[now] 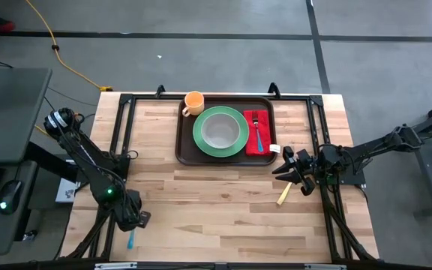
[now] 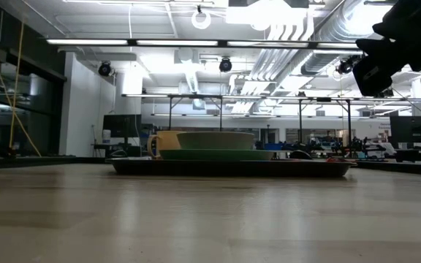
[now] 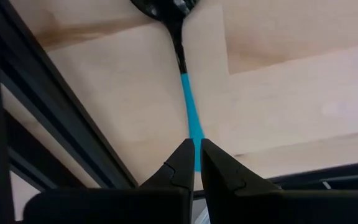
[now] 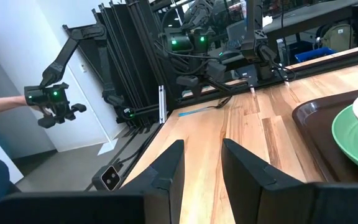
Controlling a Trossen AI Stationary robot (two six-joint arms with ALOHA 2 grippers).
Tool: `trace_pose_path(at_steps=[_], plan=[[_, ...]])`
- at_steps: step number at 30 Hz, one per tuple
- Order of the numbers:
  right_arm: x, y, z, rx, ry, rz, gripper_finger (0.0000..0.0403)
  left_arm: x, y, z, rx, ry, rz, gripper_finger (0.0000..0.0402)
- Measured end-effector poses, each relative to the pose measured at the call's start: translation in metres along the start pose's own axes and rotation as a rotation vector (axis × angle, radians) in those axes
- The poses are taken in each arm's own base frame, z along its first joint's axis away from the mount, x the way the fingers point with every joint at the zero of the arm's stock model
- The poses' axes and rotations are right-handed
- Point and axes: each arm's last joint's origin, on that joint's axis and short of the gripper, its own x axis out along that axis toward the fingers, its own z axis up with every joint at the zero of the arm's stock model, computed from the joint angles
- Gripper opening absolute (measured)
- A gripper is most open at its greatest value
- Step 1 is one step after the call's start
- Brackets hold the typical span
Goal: Set up tray
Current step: Put the blue spoon on the red table napkin to right of the green plate
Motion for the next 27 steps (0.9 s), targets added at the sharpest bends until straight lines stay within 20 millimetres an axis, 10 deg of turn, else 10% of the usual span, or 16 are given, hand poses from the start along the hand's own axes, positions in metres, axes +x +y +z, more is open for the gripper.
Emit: trace_pose_path(at_steps=[16,27], plan=[[0.0000,0.0000,0.0000,0.002,0.000,0.000,0.0085,-0.0001,-0.0014,0.0012,-0.002,-0.046,-0.044,0.0062],[0.0000,0.0000,0.0000,0.003,0.000,0.000,0.0085,-0.0001,-0.0005,0.0021,-0.029,-0.057,-0.037,0.0177]])
